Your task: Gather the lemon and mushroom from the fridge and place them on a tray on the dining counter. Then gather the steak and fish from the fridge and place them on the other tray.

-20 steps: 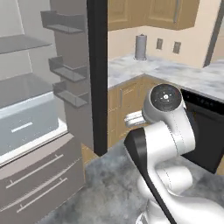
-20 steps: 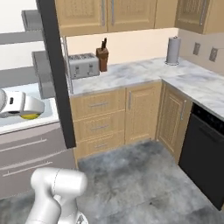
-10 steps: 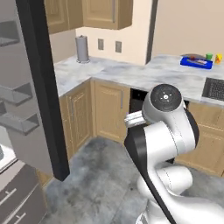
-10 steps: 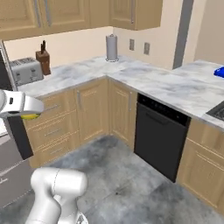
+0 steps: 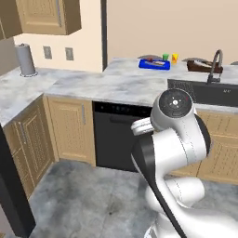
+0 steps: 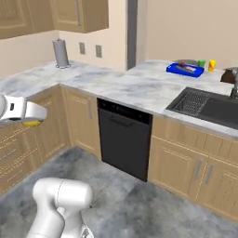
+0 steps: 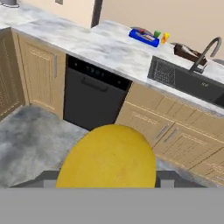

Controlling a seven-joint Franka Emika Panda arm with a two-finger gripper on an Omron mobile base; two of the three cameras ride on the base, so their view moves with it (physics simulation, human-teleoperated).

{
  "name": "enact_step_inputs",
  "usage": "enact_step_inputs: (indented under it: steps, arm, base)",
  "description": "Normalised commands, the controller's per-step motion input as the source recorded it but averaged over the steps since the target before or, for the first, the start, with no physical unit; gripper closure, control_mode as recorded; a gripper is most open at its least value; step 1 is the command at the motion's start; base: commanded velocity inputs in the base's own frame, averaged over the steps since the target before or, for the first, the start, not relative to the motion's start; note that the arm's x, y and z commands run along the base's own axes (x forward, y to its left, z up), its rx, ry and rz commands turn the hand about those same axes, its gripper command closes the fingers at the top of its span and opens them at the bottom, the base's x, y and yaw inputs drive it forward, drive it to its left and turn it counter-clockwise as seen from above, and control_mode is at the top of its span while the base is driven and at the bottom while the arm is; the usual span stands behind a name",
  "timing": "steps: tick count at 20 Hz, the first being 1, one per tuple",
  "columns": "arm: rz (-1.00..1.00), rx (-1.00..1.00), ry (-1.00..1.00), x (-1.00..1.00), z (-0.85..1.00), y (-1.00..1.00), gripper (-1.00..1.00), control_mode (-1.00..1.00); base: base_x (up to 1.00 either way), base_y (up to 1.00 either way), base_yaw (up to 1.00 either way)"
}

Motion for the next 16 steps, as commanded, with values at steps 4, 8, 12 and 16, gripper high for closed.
enact_step_inputs:
  steps: [4, 8, 12, 16]
  arm:
    - [0.0, 0.0, 0.0, 0.0, 0.0, 0.0, 1.0, 1.0]
    - [0.0, 0.0, 0.0, 0.0, 0.0, 0.0, 1.0, 1.0]
    - [0.0, 0.0, 0.0, 0.0, 0.0, 0.0, 1.0, 1.0]
    - [0.0, 0.0, 0.0, 0.0, 0.0, 0.0, 1.0, 1.0]
  base:
    - [0.05, -0.58, -0.43]
    - [0.16, -0.63, -0.42]
    - [0.32, -0.54, -0.42]
    - [0.49, -0.23, -0.47]
